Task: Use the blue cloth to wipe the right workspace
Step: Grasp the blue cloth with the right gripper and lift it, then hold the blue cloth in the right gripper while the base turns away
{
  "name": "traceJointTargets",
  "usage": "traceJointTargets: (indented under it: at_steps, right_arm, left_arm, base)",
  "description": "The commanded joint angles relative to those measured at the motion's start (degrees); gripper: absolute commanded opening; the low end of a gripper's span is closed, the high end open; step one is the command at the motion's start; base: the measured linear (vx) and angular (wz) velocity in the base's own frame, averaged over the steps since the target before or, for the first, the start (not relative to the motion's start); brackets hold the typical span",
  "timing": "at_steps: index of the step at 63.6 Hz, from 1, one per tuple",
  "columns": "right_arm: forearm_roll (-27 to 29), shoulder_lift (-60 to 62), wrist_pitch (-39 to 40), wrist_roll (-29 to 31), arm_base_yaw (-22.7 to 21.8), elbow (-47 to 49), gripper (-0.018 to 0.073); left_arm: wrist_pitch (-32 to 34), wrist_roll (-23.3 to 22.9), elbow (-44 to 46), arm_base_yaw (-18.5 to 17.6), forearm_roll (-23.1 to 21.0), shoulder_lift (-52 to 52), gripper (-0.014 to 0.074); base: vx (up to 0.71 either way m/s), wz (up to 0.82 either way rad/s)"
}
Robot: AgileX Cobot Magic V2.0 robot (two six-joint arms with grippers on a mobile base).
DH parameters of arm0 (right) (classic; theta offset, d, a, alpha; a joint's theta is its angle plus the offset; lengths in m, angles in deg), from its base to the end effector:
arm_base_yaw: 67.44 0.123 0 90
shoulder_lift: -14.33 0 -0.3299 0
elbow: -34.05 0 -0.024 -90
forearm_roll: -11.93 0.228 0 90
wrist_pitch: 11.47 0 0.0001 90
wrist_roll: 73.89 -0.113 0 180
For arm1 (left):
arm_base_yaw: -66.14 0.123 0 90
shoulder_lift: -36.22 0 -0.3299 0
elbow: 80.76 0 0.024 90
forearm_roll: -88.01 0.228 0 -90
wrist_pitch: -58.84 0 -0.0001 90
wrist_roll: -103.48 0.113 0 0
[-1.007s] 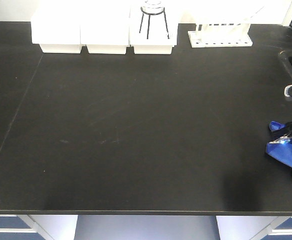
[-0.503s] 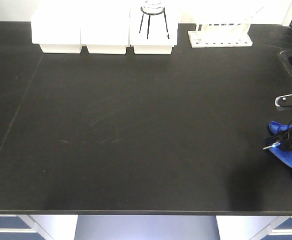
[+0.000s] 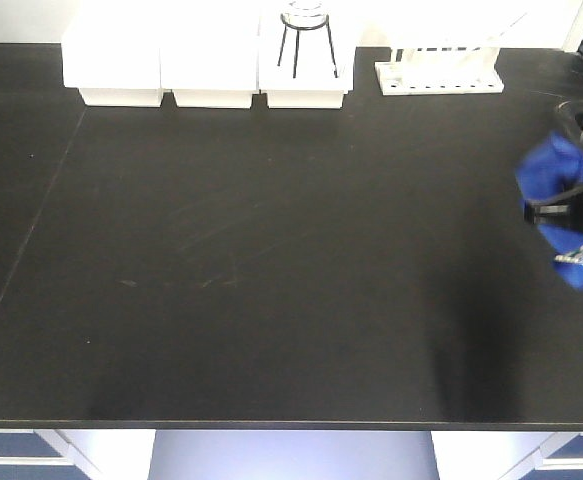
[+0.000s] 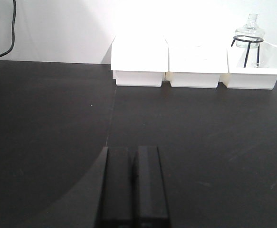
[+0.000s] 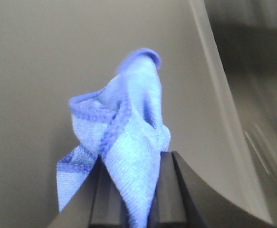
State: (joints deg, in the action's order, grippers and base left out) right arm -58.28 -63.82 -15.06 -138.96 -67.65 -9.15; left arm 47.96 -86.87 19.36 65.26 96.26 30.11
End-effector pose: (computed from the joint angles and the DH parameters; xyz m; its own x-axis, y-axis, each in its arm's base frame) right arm 0.2345 -0.0076 0.2870 -0.5409 -0.0868 -0.8366 0.0052 0.9943 -0.1066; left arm 0.0099 0.0029 0.1846 -0.1172 -0.0374 -0.9924 -0.0161 0.9992 -0.0357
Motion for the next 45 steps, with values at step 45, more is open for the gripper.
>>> traceJointTargets:
  at_steps: [45]
  right_arm:
    - [-2.0,39.4,4.0,-3.9,-0.2,-19.3,0.0]
  left_arm:
    - [4.6,-0.5,-1.8,0.3,0.1,0.9,-0.0006]
  base:
    - [0.0,0.0]
